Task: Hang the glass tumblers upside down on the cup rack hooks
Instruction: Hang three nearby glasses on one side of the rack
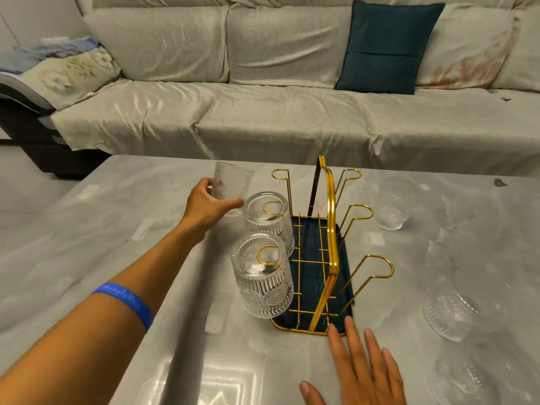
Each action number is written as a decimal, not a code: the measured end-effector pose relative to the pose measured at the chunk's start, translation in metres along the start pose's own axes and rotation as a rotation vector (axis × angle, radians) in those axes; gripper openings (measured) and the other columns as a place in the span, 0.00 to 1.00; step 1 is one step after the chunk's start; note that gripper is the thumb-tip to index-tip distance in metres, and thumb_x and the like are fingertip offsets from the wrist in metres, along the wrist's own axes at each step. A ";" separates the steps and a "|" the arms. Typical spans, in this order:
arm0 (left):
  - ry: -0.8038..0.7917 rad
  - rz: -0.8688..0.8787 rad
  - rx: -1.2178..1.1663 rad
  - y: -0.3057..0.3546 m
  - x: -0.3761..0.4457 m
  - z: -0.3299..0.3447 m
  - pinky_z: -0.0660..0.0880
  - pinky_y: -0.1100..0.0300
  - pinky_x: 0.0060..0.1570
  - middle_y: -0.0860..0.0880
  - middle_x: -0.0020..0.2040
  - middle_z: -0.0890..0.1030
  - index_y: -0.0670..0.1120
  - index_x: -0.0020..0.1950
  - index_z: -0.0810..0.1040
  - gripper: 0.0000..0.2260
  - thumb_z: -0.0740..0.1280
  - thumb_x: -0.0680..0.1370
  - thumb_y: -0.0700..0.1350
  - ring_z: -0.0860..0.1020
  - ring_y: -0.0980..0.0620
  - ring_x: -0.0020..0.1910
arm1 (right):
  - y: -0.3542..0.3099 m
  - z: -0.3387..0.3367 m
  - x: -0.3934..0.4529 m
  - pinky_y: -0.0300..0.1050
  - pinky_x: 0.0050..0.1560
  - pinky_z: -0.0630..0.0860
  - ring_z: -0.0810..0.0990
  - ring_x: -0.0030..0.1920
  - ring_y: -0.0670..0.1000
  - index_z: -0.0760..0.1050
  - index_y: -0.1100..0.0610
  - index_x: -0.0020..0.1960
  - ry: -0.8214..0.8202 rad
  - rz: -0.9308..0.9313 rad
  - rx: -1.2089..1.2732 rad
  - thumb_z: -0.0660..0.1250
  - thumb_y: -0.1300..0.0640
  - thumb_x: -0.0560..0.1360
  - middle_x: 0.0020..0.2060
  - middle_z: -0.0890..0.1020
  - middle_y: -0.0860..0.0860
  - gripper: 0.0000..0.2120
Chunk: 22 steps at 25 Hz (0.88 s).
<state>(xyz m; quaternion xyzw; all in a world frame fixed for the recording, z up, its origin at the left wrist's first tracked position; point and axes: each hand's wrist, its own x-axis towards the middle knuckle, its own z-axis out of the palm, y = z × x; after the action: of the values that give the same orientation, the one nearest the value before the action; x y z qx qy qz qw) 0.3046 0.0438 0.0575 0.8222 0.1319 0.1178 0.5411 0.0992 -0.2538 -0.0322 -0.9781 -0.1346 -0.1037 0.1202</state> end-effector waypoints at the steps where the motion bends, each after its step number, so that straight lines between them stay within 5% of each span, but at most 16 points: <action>1: -0.013 0.065 0.005 0.014 -0.003 -0.012 0.78 0.65 0.40 0.48 0.55 0.81 0.52 0.57 0.74 0.28 0.82 0.62 0.49 0.82 0.56 0.46 | -0.001 -0.002 0.000 0.51 0.72 0.39 0.35 0.76 0.50 0.42 0.45 0.77 -0.005 0.015 0.020 0.42 0.23 0.67 0.77 0.36 0.45 0.45; 4: -0.028 0.199 0.020 0.073 -0.015 -0.055 0.81 0.60 0.40 0.47 0.54 0.82 0.55 0.53 0.74 0.33 0.84 0.53 0.56 0.83 0.54 0.45 | -0.007 -0.010 -0.003 0.48 0.72 0.38 0.40 0.76 0.53 0.60 0.49 0.70 -0.006 0.048 0.043 0.42 0.23 0.68 0.77 0.36 0.43 0.41; 9: -0.103 0.288 0.193 0.151 -0.031 -0.059 0.82 0.55 0.42 0.45 0.53 0.82 0.52 0.57 0.75 0.38 0.83 0.52 0.60 0.82 0.50 0.47 | -0.012 -0.021 -0.002 0.47 0.71 0.37 0.49 0.74 0.58 0.63 0.51 0.65 0.016 0.078 0.027 0.40 0.25 0.70 0.77 0.37 0.45 0.39; 10: -0.101 0.296 0.230 0.157 -0.031 -0.053 0.82 0.58 0.39 0.45 0.54 0.81 0.51 0.59 0.75 0.36 0.83 0.55 0.56 0.82 0.52 0.47 | -0.013 -0.023 -0.002 0.47 0.71 0.37 0.50 0.74 0.59 0.63 0.51 0.65 0.004 0.087 0.027 0.39 0.25 0.70 0.78 0.40 0.46 0.39; 12: -0.122 0.316 0.312 0.163 -0.029 -0.039 0.78 0.63 0.36 0.45 0.56 0.81 0.49 0.62 0.76 0.34 0.83 0.59 0.51 0.80 0.52 0.47 | -0.013 -0.027 -0.002 0.47 0.71 0.37 0.62 0.73 0.61 0.63 0.51 0.65 -0.089 0.106 0.013 0.39 0.25 0.70 0.75 0.64 0.54 0.38; 15: -0.193 0.301 0.399 0.161 -0.027 -0.019 0.72 0.67 0.37 0.43 0.61 0.79 0.46 0.66 0.76 0.34 0.83 0.62 0.46 0.77 0.49 0.51 | -0.018 -0.034 -0.003 0.48 0.71 0.38 0.81 0.54 0.64 0.70 0.52 0.64 -0.189 0.149 0.013 0.39 0.26 0.71 0.57 0.82 0.59 0.39; 19: -0.258 0.241 0.430 0.154 -0.025 0.005 0.70 0.68 0.35 0.42 0.61 0.79 0.43 0.65 0.76 0.31 0.81 0.64 0.40 0.77 0.47 0.50 | -0.016 -0.029 -0.003 0.48 0.71 0.39 0.80 0.58 0.64 0.66 0.52 0.63 -0.142 0.146 0.017 0.39 0.26 0.71 0.57 0.82 0.58 0.38; 22: -0.287 0.218 0.437 0.148 -0.024 0.018 0.73 0.63 0.40 0.41 0.59 0.80 0.42 0.63 0.77 0.30 0.81 0.63 0.38 0.78 0.47 0.48 | -0.013 -0.024 -0.003 0.49 0.71 0.39 0.62 0.71 0.62 0.65 0.52 0.64 -0.099 0.132 0.043 0.39 0.26 0.71 0.59 0.80 0.58 0.38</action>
<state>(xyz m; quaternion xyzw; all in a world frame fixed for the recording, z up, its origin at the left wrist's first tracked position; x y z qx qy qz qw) 0.3014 -0.0361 0.1860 0.9369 -0.0130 0.0264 0.3485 0.0886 -0.2491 -0.0072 -0.9859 -0.0775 -0.0443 0.1412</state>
